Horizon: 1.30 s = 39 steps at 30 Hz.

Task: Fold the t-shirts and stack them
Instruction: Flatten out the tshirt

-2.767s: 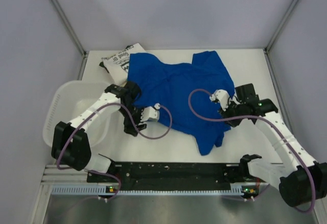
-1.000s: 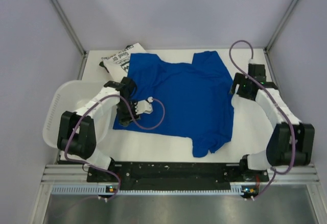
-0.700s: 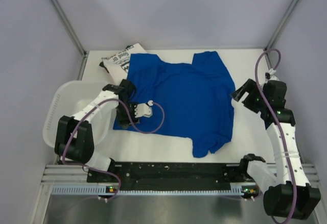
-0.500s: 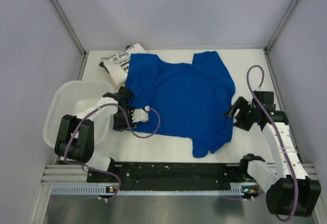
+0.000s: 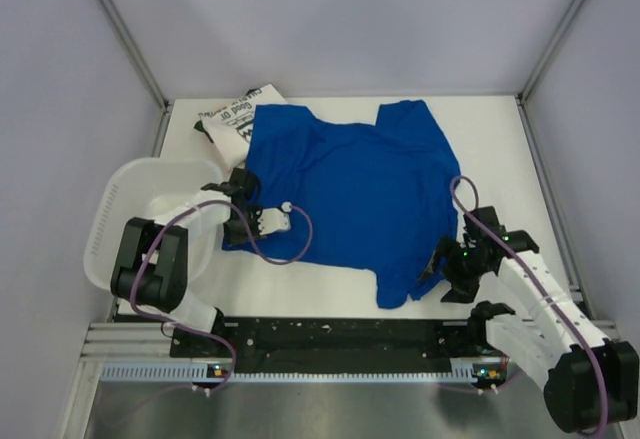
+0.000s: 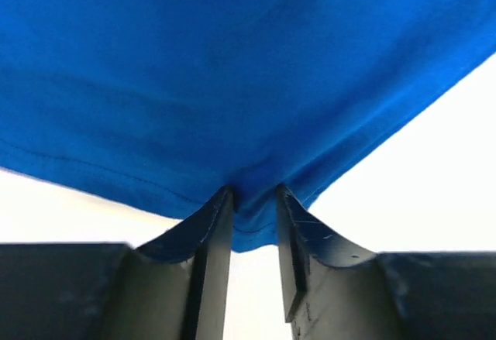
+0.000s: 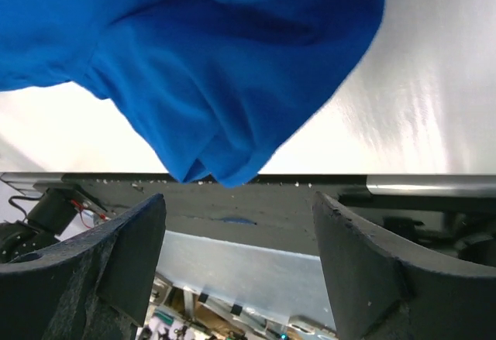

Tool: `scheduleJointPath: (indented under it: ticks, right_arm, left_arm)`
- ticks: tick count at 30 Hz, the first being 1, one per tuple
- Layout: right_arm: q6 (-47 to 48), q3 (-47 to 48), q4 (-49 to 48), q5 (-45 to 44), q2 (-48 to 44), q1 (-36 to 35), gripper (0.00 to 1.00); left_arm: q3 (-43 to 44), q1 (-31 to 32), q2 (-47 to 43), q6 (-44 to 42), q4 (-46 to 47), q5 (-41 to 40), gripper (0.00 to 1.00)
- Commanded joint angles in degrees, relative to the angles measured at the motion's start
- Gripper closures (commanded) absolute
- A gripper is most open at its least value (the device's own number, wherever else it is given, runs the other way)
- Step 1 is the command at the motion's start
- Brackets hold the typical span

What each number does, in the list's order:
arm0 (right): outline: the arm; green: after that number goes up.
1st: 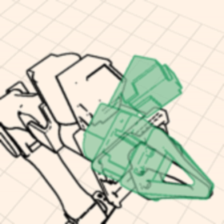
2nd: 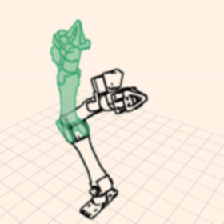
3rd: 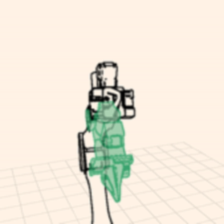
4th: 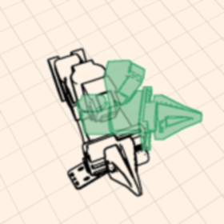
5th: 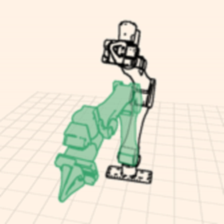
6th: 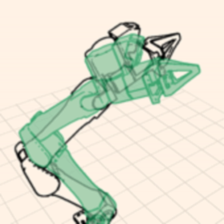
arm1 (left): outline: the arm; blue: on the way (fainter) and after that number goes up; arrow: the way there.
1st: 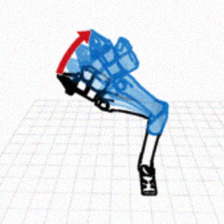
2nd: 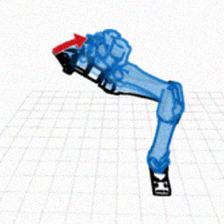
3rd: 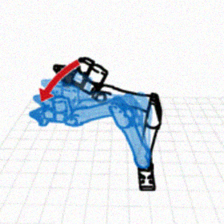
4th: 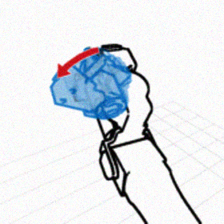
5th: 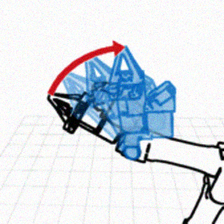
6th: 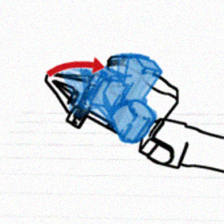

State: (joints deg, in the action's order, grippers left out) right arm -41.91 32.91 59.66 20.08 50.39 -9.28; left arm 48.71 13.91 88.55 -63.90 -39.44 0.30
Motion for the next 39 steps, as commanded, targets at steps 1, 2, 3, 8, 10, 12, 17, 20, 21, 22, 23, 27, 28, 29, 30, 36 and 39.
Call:
scheduleJointPath:
  ticks: [1, 2, 3, 8, 10, 12, 17, 20, 21, 22, 23, 27, 28, 29, 30, 36, 39]
  right_arm:
    - [-10.2, -3.3, -12.4, 0.4, 2.7, -5.8, 0.25]
    - [-11.3, -4.2, -14.1, 0.8, 3.9, -7.0, 0.25]
    - [-12.0, -5.5, -15.5, 1.1, 5.1, -7.7, 0.25]
    - [-12.0, -8.1, -21.2, -5.3, 7.1, -7.9, 0.59]
    - [-10.8, -7.0, -22.3, -8.1, 6.9, -7.9, 0.89]
    - [-9.3, -4.3, -21.8, -10.9, 6.7, -7.7, 1.00]
    - [-1.4, 11.9, -16.7, -14.0, 6.5, -3.9, 1.00]
    - [4.8, 25.3, -13.6, -15.0, 7.3, 1.3, 1.00]
    - [6.6, 30.5, -13.2, -15.0, 7.8, 3.5, 1.00]
    - [7.9, 35.6, -13.0, -14.9, 8.5, 5.4, 1.00]
    - [8.9, 39.9, -13.0, -14.6, 9.5, 7.3, 1.00]
    - [12.6, 60.1, -12.1, -10.7, 14.1, 13.2, 1.00]
    - [13.4, 63.9, -11.2, -9.9, 15.2, 14.2, 1.00]
    - [14.0, 67.9, -10.6, -9.4, 15.8, 15.1, 1.00]
    - [14.8, 71.7, -10.0, -9.4, 16.2, 15.9, 1.00]
    - [18.8, 86.3, -6.5, -11.9, 15.2, 16.8, 1.00]
    - [19.1, 88.0, -5.2, -11.2, 12.7, 16.8, 1.00]
  left_arm:
    - [1.6, -0.1, 2.0, 0.4, -2.2, 5.4, 0.77]
    - [2.0, -0.1, 1.7, 0.9, -2.5, 6.1, 0.86]
    - [2.1, -0.1, 1.3, 1.2, -2.3, 6.2, 0.93]
    - [2.4, -0.2, -0.8, 2.5, -1.8, 7.0, 1.00]
    - [3.6, -0.1, -1.1, 3.9, -1.9, 6.8, 1.00]
    - [5.1, -0.1, -1.4, 5.6, -2.0, 5.7, 1.00]
    - [12.2, -0.2, -3.6, 8.8, -4.8, 4.7, 1.00]
    - [19.9, -0.1, -4.9, 10.4, -6.5, 3.8, 1.00]
    - [23.5, -0.1, -5.0, 11.1, -6.4, 3.1, 1.00]
    - [26.8, -0.1, -5.0, 11.9, -5.8, 1.6, 1.00]
    - [30.4, -0.1, -4.8, 12.6, -5.0, 0.3, 1.00]
    - [45.3, 0.0, -3.7, 16.0, -3.9, -5.1, 1.00]
    - [49.0, 0.0, -3.7, 16.3, -4.8, -4.8, 1.00]
    - [51.6, -0.1, -4.2, 16.1, -5.2, -3.9, 1.00]
    - [53.8, 0.0, -5.0, 15.4, -5.0, -3.3, 1.00]
    - [60.4, 0.8, -10.4, 13.4, -6.8, -3.5, 1.00]
    - [62.4, 0.8, -13.9, 13.4, -11.2, -1.6, 1.00]
